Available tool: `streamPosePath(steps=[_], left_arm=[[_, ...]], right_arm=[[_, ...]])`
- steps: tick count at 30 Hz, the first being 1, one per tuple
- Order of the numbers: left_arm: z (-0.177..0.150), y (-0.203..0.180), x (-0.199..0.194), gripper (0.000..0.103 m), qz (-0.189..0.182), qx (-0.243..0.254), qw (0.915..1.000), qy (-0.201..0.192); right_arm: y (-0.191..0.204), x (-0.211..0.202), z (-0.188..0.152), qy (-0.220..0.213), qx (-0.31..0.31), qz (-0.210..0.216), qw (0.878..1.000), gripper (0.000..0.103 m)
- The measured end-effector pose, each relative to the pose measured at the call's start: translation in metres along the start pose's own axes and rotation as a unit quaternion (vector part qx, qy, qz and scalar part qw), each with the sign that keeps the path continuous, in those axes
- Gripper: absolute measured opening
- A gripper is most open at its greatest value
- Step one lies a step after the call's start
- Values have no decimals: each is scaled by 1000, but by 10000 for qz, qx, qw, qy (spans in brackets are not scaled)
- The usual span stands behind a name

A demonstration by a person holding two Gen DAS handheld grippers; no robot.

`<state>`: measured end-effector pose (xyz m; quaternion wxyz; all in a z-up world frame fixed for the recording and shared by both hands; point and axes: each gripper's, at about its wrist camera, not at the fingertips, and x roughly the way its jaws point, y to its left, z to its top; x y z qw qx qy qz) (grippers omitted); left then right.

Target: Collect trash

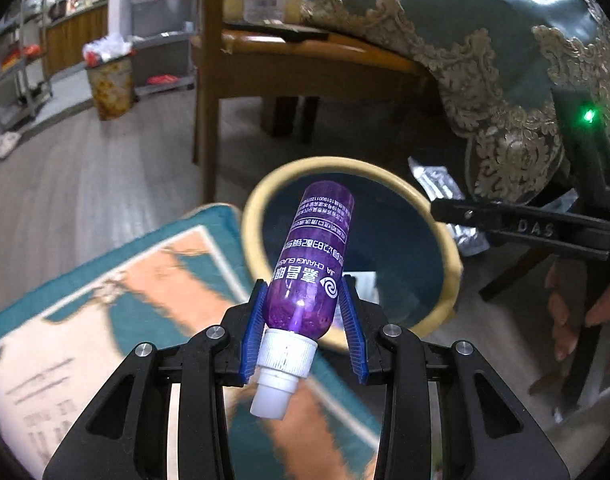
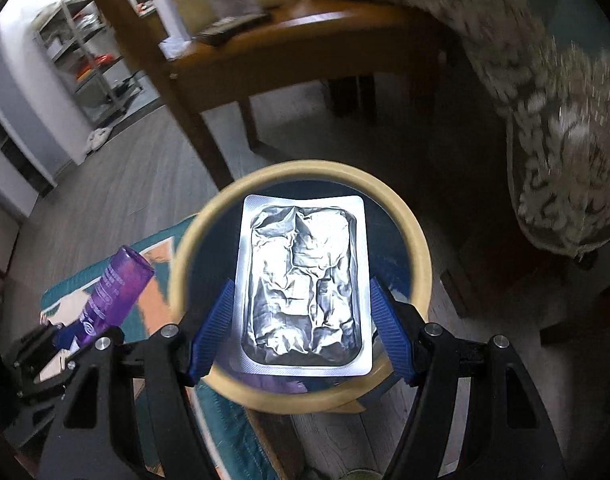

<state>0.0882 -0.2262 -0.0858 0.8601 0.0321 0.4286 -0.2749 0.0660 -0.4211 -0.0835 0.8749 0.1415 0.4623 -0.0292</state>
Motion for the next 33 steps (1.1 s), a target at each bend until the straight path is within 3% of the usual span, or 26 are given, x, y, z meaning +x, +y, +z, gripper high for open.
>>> streamPosePath(steps=[6,7,8,10,14,25,28,29,33], left_arm=[[4,-16,39,38,-170,29,9997,172],[4,-17,41,42,-220,-48,9997,126],[6,-17,43,64,-234,-116,9996,78],[7,-18,43,76,-239,-208,9995,-30],[9,-19,36,75,-211,-179,9996,-41],[8,-12,-63,76,220,12,9994,-268],[1,-13,-95,88,376,115,9988,-304],[-1,-13,-104,93,438,135,9984,-316],[-17,-15,-142,98,599,136,9972,-417]], right_arm=[[-28,23,4,140,324,44,9994,68],[-30,24,4,146,386,98,9991,71],[-33,26,4,179,474,169,9986,82],[-36,27,6,128,577,231,9980,85],[-34,25,5,148,509,146,9985,85],[13,-48,-5,-216,21,204,9996,85],[24,-79,-24,-264,-146,222,9993,86],[27,-89,-31,-271,-192,280,9991,90],[32,-120,-54,-422,-338,236,9983,97]])
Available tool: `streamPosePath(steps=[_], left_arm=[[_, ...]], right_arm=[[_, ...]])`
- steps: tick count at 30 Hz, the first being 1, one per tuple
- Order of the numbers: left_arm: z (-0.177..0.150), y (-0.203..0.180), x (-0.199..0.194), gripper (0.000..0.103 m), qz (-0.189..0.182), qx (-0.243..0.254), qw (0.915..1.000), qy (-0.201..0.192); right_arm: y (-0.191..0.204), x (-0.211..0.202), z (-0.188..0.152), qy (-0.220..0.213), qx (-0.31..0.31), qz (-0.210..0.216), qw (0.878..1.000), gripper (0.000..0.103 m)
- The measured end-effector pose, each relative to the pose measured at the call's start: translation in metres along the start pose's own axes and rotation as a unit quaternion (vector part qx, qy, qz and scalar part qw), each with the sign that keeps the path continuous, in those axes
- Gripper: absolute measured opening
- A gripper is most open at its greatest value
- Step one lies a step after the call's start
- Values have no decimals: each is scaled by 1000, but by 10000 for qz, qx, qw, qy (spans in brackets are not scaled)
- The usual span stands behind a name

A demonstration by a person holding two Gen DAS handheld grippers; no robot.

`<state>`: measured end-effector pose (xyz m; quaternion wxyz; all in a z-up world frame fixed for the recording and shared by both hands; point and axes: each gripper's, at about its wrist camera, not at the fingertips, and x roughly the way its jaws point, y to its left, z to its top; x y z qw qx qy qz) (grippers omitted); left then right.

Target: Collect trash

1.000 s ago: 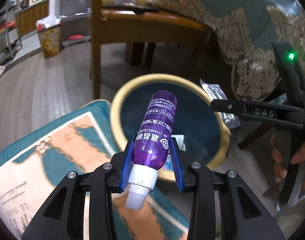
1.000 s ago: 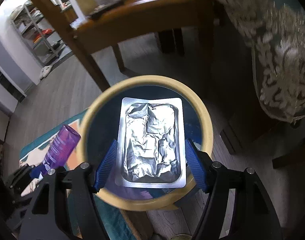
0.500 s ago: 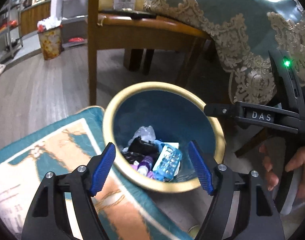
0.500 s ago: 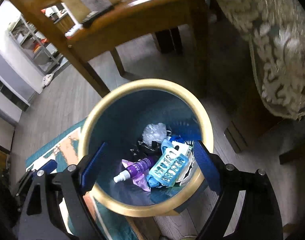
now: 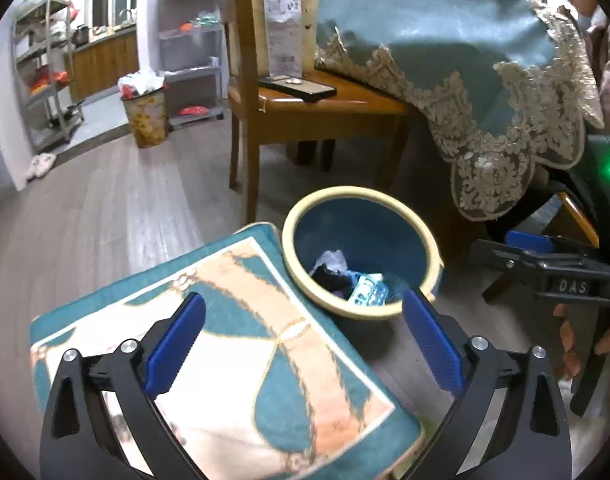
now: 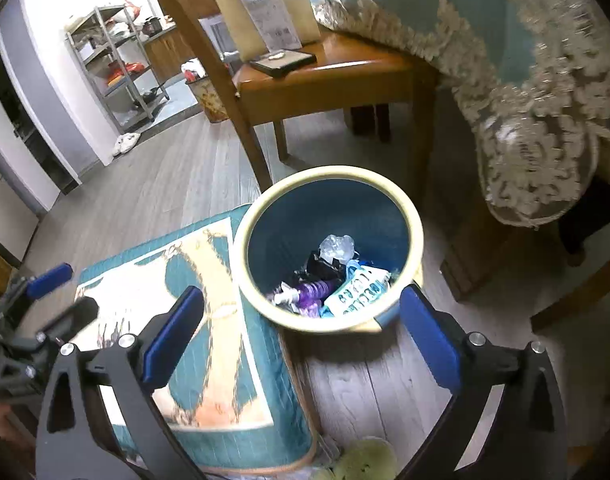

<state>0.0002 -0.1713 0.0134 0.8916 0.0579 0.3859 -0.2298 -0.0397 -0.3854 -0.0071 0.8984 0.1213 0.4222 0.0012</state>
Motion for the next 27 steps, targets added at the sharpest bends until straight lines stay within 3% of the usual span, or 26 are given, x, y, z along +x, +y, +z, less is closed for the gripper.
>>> streamPosePath(steps=[8,19,27], left_arm=[[-17,-3,-40,98,369,139,9991,-149],[-18,-8,-34,98,550,113,9983,-179],[-14,-14,-30,98,521,72,9983,-262]], right_arm=[[5,-23,-36,25,-119,-160,9998,97],[7,-31,-30,-303,-16,-312,9991,97],[2,-30,-26,-258,78,-209,9994,97]])
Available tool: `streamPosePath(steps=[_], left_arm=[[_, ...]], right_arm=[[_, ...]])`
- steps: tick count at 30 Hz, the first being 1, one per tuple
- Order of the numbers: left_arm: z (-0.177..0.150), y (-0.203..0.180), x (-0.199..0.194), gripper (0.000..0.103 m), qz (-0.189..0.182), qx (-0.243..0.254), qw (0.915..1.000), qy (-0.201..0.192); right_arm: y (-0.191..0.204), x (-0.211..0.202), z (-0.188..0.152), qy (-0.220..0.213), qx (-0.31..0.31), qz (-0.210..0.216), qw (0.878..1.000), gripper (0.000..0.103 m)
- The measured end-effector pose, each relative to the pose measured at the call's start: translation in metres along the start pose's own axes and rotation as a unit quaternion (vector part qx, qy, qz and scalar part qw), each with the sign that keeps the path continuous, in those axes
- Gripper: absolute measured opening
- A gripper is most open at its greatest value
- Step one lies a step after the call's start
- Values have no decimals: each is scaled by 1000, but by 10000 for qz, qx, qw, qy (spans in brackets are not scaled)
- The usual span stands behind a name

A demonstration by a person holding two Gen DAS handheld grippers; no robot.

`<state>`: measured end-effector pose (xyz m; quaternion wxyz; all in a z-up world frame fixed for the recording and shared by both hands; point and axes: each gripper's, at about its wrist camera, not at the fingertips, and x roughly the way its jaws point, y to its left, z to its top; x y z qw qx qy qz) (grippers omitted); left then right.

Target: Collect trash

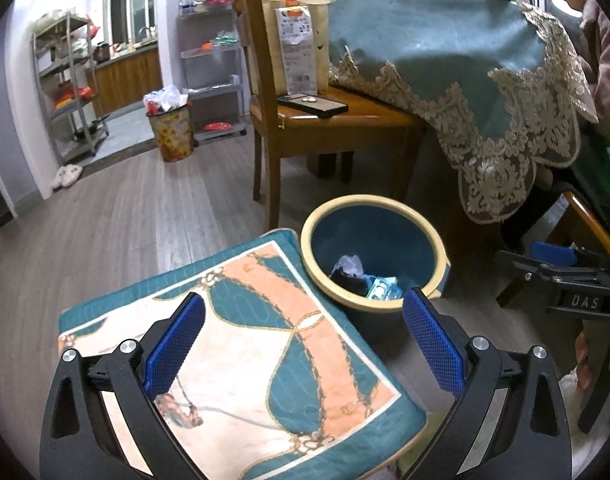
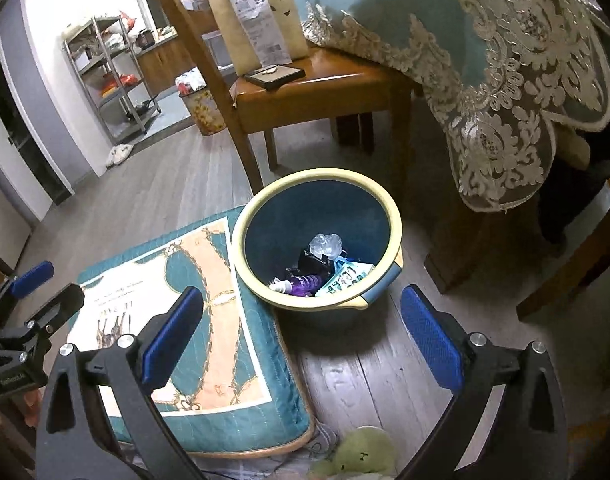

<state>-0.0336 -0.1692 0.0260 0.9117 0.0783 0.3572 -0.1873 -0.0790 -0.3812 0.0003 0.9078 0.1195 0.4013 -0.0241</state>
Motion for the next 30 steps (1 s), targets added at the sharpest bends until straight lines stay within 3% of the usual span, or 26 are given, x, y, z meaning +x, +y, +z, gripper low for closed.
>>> streamPosePath(steps=[30], left_arm=[[-3,-6,5,98,13,134,9999,87]], right_arm=[[7,2,-3,107,-81,37,9999,97]])
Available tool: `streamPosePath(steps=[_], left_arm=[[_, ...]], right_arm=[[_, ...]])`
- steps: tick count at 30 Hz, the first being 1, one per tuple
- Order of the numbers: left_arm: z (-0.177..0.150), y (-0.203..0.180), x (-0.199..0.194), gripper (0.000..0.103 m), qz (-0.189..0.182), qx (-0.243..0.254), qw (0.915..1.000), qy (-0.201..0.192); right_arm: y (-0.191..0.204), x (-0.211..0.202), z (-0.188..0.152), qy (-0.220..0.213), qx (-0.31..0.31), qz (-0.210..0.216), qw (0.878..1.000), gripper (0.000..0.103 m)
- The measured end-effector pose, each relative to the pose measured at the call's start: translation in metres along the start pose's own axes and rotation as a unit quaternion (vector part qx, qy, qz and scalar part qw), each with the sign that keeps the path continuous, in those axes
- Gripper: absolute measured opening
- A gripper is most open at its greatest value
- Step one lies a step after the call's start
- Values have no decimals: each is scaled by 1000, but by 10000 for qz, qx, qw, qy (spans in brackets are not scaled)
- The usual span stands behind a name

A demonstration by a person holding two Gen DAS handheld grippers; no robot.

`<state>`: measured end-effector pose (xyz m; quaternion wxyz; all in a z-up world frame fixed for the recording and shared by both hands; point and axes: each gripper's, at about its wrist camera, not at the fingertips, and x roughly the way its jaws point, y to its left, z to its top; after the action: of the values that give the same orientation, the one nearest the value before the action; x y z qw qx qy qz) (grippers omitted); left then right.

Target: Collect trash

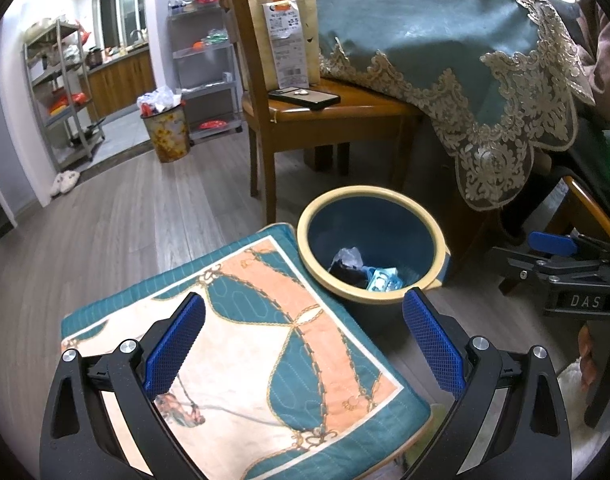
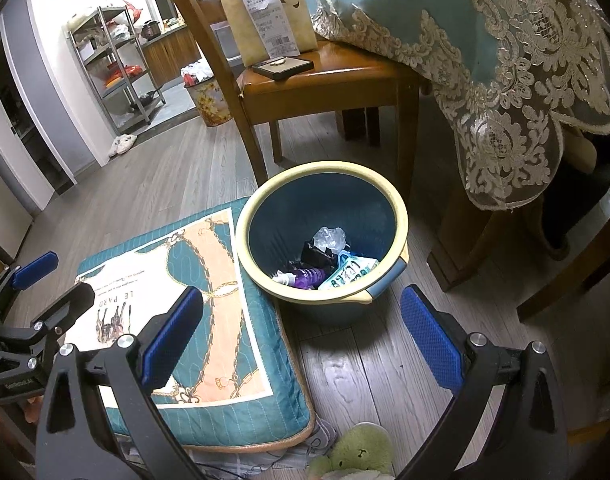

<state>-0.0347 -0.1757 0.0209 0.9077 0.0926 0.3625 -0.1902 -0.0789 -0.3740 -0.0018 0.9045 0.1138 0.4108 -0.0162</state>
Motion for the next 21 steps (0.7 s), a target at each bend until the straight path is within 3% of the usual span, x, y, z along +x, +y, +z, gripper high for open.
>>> streamPosePath(steps=[13,21], left_arm=[[0,-1,1,98,17,2,10000,7],[-6,-5,4,98,85,272,9994,189]], right_arm=[[0,1,-1,13,6,1,10000,97],[-1,2,-2,7,4,-7,10000,97]])
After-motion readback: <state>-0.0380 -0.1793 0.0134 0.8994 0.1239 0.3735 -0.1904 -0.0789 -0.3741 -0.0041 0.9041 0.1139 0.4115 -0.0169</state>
